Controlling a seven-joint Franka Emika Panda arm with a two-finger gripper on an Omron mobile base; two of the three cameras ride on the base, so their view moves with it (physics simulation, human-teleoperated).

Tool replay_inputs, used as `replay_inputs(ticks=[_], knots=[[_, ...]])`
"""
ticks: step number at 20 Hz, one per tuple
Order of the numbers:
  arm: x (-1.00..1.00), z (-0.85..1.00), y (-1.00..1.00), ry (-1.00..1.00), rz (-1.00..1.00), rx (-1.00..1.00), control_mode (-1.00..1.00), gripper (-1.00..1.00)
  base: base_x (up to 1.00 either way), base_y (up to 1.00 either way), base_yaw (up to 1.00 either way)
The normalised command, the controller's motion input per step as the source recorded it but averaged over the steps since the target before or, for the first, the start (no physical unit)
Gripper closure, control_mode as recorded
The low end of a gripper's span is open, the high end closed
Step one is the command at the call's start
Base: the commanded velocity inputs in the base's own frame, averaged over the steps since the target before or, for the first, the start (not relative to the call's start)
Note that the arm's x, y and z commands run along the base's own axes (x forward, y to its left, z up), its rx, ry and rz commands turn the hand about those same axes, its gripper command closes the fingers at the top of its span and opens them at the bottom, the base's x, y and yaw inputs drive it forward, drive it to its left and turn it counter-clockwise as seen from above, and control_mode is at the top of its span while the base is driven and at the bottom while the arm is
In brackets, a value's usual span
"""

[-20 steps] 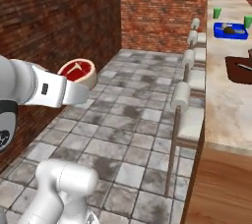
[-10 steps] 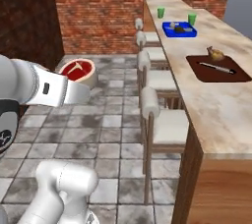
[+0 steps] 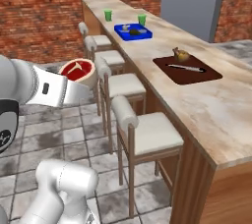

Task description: Gather the mushroom and avocado from the fridge and place them on a tray on the dining counter. Then gather the steak and chicken drumstick from the fridge and place them on the other tray.

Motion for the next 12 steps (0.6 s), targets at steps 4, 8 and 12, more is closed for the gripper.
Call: replay_inputs(ticks=[4,8,12], knots=[[0.00,0.00,0.00,0.00,0.00,0.00,1.00,1.00,0.57,0.52,-0.51],[0.00,0.00,0.00,0.00,0.00,0.00,1.00,1.00,0.56,0.52,-0.51],[0.00,0.00,0.00,0.00,0.00,0.00,1.00,1.00,0.54,0.51,-0.51]])
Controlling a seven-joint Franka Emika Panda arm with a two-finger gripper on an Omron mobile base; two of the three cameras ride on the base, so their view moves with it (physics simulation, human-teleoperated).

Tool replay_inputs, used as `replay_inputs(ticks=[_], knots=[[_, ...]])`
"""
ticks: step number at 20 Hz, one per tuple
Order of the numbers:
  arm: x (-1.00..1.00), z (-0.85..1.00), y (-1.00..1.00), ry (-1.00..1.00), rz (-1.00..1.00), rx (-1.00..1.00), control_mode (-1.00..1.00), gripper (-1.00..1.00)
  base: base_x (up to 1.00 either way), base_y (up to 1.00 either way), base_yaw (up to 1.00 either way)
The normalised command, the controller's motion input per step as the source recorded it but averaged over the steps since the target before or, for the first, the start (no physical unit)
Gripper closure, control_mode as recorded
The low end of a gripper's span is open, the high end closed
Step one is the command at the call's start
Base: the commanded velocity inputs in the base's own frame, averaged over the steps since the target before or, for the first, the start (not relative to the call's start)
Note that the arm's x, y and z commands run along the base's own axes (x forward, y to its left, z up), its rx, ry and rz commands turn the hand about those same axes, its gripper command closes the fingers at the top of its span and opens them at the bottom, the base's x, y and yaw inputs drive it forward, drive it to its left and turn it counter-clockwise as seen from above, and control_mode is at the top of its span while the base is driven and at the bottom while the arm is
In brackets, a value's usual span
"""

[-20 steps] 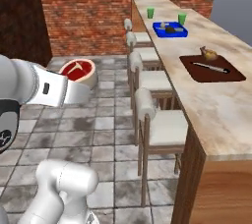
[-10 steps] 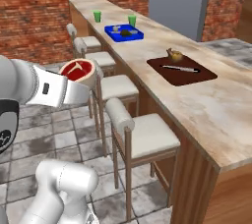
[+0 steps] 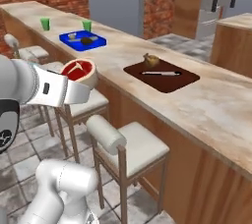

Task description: Gather the mushroom and avocado from the fridge and place them on a tray on the dining counter. Then gather the steak and chicken drumstick from the fridge and place them on the other tray.

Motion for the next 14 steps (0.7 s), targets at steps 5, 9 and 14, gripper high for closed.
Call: replay_inputs(ticks=[5,9,14], knots=[[0.00,0.00,0.00,0.00,0.00,0.00,1.00,1.00,0.52,0.47,-0.53],[0.00,0.00,0.00,0.00,0.00,0.00,1.00,1.00,0.51,0.37,-0.53],[0.00,0.00,0.00,0.00,0.00,0.00,1.00,1.00,0.50,0.28,-0.55]])
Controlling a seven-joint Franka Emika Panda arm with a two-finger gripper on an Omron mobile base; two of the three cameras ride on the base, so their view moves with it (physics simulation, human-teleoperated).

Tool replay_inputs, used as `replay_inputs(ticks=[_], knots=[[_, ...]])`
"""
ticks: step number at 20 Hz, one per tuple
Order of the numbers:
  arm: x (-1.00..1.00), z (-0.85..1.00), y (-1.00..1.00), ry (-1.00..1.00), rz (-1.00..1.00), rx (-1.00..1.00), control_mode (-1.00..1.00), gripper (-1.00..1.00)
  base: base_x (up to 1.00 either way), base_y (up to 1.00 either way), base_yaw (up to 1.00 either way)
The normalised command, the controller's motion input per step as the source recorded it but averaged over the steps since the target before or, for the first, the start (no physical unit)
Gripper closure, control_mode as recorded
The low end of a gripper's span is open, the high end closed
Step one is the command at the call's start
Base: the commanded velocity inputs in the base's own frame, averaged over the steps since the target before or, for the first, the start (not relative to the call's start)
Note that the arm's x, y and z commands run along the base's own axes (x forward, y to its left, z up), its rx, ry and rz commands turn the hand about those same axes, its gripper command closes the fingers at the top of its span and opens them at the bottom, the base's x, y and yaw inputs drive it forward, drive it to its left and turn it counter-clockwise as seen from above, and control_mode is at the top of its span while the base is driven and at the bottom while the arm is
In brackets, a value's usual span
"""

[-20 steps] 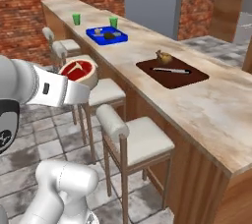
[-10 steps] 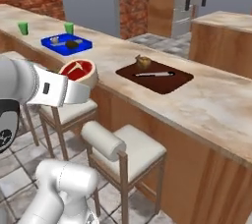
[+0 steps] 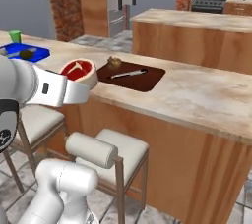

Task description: Gather the mushroom and avocado from the fridge and place them on a tray on the dining counter. Then gather the steak and chicken drumstick from the fridge and place them on the other tray.

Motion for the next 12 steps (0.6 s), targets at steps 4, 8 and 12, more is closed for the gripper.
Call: replay_inputs(ticks=[4,8,12], knots=[[0.00,0.00,0.00,0.00,0.00,0.00,1.00,1.00,0.61,0.28,-0.53],[0.24,0.02,0.14,0.04,-0.06,-0.01,-1.00,1.00,0.67,0.42,-0.29],[0.80,0.01,0.41,0.09,-0.08,-0.01,-1.00,1.00,0.00,0.00,0.00]])
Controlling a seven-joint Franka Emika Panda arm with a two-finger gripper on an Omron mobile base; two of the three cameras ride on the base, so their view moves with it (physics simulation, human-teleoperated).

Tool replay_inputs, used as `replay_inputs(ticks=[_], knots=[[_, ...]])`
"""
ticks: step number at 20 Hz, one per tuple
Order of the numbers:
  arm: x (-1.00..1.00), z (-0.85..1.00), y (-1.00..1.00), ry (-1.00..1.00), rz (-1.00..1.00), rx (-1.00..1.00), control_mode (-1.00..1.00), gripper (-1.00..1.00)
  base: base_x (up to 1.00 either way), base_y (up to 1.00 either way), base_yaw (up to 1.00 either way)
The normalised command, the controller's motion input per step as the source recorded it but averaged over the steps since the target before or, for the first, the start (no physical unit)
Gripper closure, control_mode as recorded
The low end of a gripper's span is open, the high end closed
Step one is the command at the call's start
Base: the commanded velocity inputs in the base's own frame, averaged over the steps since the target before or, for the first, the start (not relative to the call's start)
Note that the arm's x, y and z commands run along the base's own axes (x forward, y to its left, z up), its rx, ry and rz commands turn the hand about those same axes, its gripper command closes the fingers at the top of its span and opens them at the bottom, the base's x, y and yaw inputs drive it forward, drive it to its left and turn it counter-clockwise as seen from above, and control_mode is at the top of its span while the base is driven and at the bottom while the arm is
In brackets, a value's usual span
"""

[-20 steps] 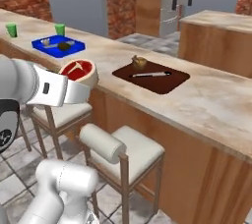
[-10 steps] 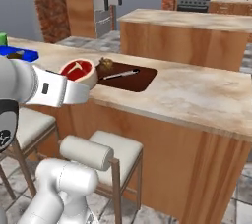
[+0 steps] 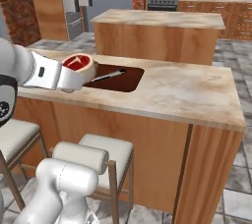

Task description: Gather the mushroom and avocado from the fridge and place them on a tray on the dining counter. Then gather the steak and chicken drumstick from the fridge and place them on the other tray.

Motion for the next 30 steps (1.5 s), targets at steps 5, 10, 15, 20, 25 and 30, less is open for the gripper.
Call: replay_inputs(ticks=[5,10,15,20,25,30], knots=[[0.95,0.00,0.26,0.11,0.02,0.01,-1.00,1.00,0.00,0.00,0.00],[0.84,-0.03,0.00,0.10,0.09,0.03,-1.00,1.00,0.00,0.00,0.00],[0.63,-0.18,0.00,0.07,0.10,0.01,-1.00,1.00,0.00,0.00,0.00],[0.40,-0.35,-0.01,0.13,0.07,0.00,-1.00,1.00,0.00,0.00,0.00],[0.36,-0.28,-0.15,0.05,0.04,0.00,-1.00,1.00,0.00,0.00,0.00],[0.43,-0.28,-0.17,0.00,0.04,0.00,-1.00,1.00,0.00,0.00,0.00]])
